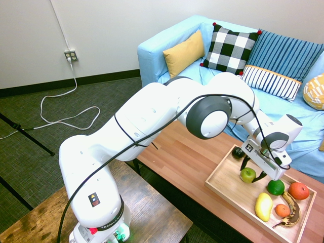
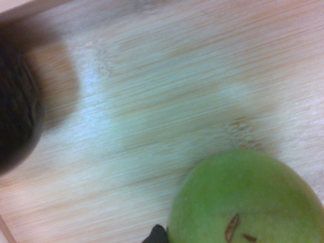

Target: Put the apple in the tray

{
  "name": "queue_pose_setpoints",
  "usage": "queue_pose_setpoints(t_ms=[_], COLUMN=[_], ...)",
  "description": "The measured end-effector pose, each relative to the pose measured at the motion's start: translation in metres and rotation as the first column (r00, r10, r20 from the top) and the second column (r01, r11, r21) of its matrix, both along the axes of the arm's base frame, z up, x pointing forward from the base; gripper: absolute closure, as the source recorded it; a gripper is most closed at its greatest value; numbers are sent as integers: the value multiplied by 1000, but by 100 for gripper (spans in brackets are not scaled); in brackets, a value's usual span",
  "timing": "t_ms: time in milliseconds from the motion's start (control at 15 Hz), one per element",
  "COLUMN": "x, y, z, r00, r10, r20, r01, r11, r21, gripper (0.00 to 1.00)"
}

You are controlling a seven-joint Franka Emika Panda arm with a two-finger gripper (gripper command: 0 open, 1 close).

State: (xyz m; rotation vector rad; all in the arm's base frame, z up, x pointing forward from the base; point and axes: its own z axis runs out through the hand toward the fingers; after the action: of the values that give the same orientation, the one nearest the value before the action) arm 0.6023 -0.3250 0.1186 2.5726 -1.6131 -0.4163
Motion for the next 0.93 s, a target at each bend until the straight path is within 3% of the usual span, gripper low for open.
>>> queue_pose_setpoints(t_ms=[600,933], x=[1,5], y=[-4,-19], z=[6,61], r00=[1000,997], r10=[18,8], r20=[8,71], r01=[-18,-9], r11=[1000,1000], r21=[15,10], gripper=[0,0])
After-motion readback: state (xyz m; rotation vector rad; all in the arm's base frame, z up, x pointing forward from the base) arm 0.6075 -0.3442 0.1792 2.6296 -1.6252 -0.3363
